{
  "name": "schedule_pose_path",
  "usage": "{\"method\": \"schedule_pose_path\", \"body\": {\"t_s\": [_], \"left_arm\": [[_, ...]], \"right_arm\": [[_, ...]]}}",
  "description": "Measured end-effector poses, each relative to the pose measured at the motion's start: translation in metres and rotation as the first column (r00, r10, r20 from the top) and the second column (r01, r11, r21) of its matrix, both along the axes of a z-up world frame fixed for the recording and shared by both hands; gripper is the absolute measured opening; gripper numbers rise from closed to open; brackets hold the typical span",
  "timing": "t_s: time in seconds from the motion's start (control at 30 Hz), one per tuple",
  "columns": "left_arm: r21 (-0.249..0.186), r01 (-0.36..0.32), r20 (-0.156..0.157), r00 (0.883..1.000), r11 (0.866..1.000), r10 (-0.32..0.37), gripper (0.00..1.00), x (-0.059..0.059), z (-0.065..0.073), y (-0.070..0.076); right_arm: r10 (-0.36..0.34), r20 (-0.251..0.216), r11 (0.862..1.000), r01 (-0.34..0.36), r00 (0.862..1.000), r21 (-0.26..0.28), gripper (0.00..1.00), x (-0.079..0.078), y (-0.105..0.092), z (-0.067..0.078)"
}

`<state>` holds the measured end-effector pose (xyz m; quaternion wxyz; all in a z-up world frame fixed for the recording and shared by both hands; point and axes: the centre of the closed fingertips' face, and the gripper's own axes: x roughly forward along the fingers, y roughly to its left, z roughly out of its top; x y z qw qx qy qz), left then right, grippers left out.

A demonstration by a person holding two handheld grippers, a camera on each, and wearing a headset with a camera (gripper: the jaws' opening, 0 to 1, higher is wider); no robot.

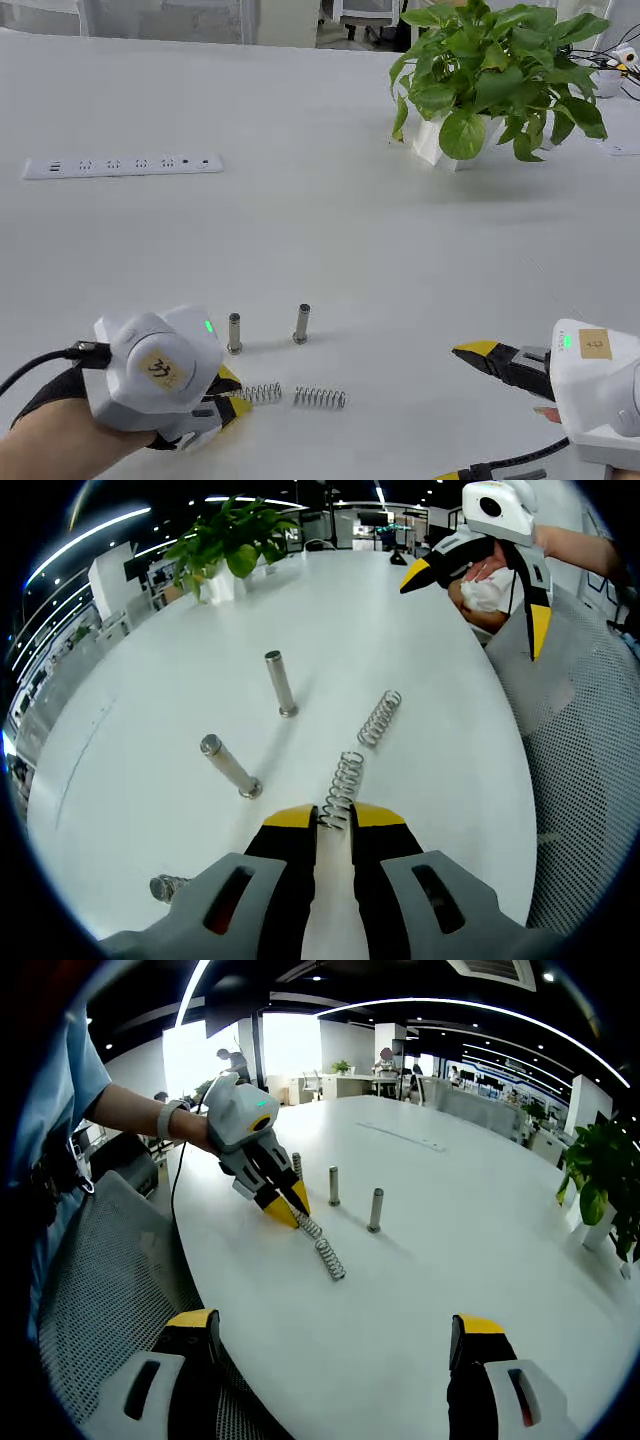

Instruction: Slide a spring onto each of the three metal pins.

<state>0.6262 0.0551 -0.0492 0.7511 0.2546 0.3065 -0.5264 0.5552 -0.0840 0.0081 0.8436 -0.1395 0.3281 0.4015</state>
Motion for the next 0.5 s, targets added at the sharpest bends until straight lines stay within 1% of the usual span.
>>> {"method": "schedule_pose_path", "body": {"t_s": [0.1, 0.13, 0.17, 0.23, 0.37, 0.5], "left_arm": [[0.031, 0.008, -0.017, 1.000, 0.999, -0.007, 0.09, -0.0003, -0.0005, -0.0004], [0.043, 0.029, -0.015, 0.999, 0.999, -0.028, 0.09, -0.0021, -0.0008, -0.0005], [0.047, 0.034, -0.016, 0.999, 0.998, -0.033, 0.09, -0.0021, -0.0008, -0.0006], [0.059, 0.050, -0.032, 0.998, 0.997, -0.048, 0.09, -0.0044, -0.0014, -0.0004], [0.068, 0.070, -0.045, 0.997, 0.995, -0.067, 0.08, -0.0069, -0.0017, -0.0008], [0.076, 0.065, -0.049, 0.997, 0.995, -0.061, 0.08, -0.0067, -0.0017, -0.0008]], "right_arm": [[-0.001, 0.002, 1.000, 0.001, 1.000, 0.001, 0.96, 0.0005, 0.0001, 0.0002], [-0.002, 0.001, 1.000, 0.002, 1.000, 0.001, 0.96, 0.0005, -0.0002, 0.0001], [-0.003, 0.001, 1.000, 0.003, 1.000, 0.002, 0.96, 0.0005, -0.0003, 0.0000], [-0.002, 0.000, 1.000, 0.002, 1.000, 0.002, 0.95, 0.0002, -0.0002, -0.0001], [-0.003, -0.001, 1.000, 0.003, 1.000, 0.001, 0.95, -0.0002, -0.0006, -0.0007], [-0.005, 0.000, 1.000, 0.005, 1.000, 0.003, 0.95, -0.0002, -0.0004, -0.0004]]}}
